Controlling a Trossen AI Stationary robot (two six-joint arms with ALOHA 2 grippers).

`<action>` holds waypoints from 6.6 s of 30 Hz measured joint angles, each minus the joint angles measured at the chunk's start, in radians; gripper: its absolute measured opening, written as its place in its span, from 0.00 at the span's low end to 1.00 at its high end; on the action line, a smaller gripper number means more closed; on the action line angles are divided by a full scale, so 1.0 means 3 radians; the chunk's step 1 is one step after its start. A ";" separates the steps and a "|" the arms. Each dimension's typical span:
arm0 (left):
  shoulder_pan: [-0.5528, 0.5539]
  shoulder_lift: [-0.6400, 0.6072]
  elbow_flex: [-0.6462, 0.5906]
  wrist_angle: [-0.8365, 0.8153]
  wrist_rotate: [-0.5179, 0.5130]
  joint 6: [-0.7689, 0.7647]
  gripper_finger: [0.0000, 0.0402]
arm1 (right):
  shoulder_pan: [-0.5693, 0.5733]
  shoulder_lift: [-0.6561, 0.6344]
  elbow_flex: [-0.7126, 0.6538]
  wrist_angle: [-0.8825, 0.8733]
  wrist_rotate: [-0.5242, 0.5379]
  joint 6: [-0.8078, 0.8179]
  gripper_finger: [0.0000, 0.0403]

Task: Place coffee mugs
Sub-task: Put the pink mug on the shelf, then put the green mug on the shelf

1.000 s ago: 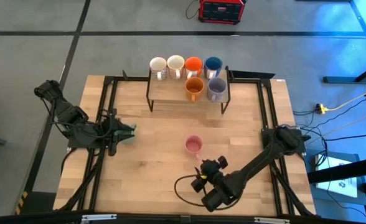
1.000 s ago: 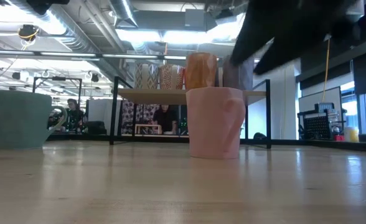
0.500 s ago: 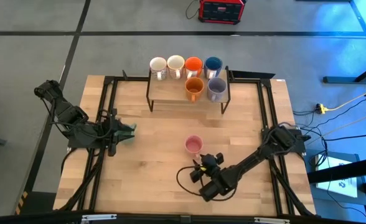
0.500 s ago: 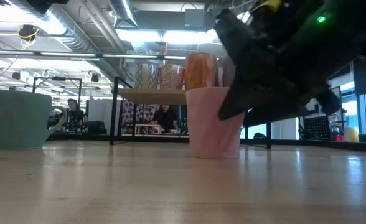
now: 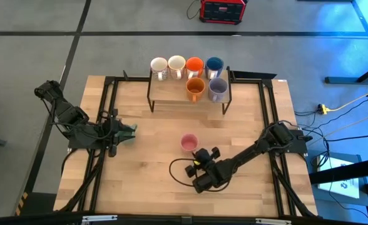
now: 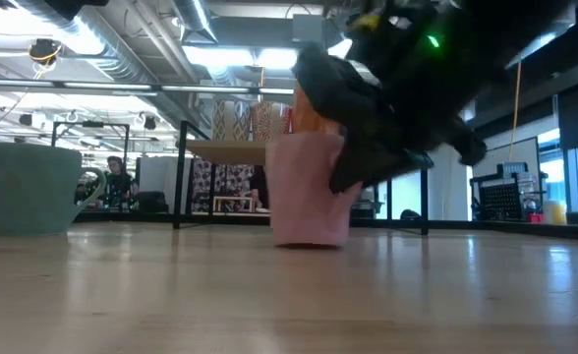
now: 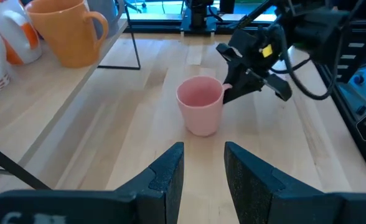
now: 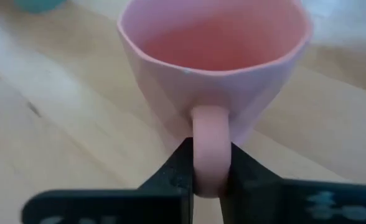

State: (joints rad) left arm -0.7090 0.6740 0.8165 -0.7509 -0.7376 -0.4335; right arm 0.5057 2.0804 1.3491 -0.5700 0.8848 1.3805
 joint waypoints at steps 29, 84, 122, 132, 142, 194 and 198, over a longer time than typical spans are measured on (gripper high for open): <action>0.0000 0.0000 0.0000 -0.0001 -0.0001 -0.0006 0.27 | -0.1307 -0.0005 0.2004 -0.0629 0.0337 -0.1432 0.05; 0.0000 0.0001 -0.0001 -0.0015 -0.0092 -0.0008 0.27 | -0.1641 0.0214 0.1999 -0.0758 0.0302 -0.1022 0.43; 0.1253 0.0750 -0.0453 -0.1099 0.1949 -0.0741 0.27 | -0.0834 0.0098 0.1999 -0.0726 -0.1165 -0.2148 0.43; 0.1471 0.0964 -0.0601 -0.0906 0.2256 -0.0170 0.16 | -0.0827 0.0098 0.1999 -0.0725 -0.1183 -0.2194 0.43; 0.1417 0.0965 -0.0508 -0.0711 0.2393 0.0224 0.04 | -0.0624 0.0116 0.1669 -0.0362 -0.1362 -0.2248 0.43; 0.0791 0.2418 0.0198 0.0215 0.2352 0.3488 0.05 | -0.0458 0.0394 0.0477 0.2050 -0.1440 -0.3151 0.34; 0.0791 0.2417 0.0200 0.0220 0.2342 0.3471 0.05 | -0.0475 0.0394 0.0477 0.2087 -0.1482 -0.3197 0.21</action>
State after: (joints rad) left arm -0.4717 1.3991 0.8764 -0.6848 -0.0351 0.6077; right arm 0.3633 2.1986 1.4921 0.0560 0.4401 0.4213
